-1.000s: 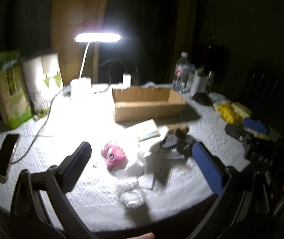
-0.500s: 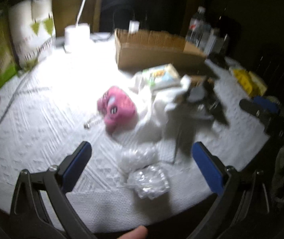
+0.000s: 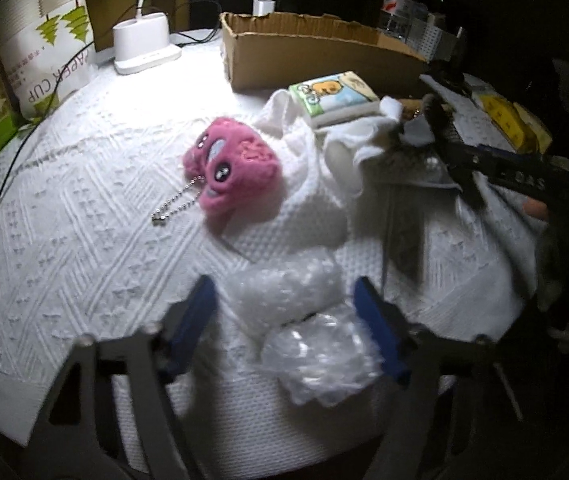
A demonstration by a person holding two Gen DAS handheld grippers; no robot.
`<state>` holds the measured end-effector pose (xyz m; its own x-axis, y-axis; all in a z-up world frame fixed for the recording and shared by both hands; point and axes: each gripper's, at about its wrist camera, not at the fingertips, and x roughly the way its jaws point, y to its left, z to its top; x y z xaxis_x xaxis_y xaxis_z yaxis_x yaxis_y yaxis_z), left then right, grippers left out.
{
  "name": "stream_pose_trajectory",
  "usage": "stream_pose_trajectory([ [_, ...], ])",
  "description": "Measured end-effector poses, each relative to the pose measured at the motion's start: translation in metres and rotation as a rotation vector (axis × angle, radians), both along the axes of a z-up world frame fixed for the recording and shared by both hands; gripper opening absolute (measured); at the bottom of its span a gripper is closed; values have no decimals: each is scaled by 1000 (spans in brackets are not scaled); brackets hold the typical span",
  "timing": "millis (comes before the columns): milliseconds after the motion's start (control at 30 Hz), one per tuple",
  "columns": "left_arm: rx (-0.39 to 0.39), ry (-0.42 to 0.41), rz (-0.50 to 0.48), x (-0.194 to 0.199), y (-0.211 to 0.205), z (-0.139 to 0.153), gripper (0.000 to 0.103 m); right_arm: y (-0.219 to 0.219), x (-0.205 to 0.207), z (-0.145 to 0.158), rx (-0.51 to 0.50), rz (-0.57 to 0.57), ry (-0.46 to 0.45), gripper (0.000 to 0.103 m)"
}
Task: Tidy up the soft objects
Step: 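Grasp the two bubble-wrap bags with the left tool while the right tool grasps the black dotted gloves, then carry the bubble-wrap bags with the left tool into the cardboard box while the right tool drops the gloves there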
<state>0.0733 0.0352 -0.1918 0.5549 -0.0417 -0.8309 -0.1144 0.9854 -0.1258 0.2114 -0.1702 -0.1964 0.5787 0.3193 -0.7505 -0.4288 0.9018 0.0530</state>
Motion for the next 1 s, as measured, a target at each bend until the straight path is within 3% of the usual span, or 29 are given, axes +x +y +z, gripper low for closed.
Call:
stream_pose_trajectory([
  [133, 14, -1, 0, -2, 1, 1, 48, 4, 6, -9, 38, 43, 54, 68],
  [267, -2, -10, 2, -7, 4, 3, 44, -2, 6, -10, 86, 46, 79, 42],
  [333, -8, -20, -8, -8, 3, 7, 43, -9, 1, -3, 131, 56, 72, 40],
  [1000, -35, -224, -32, -3, 13, 86, 43, -40, -37, 79, 185, 57, -104, 40],
])
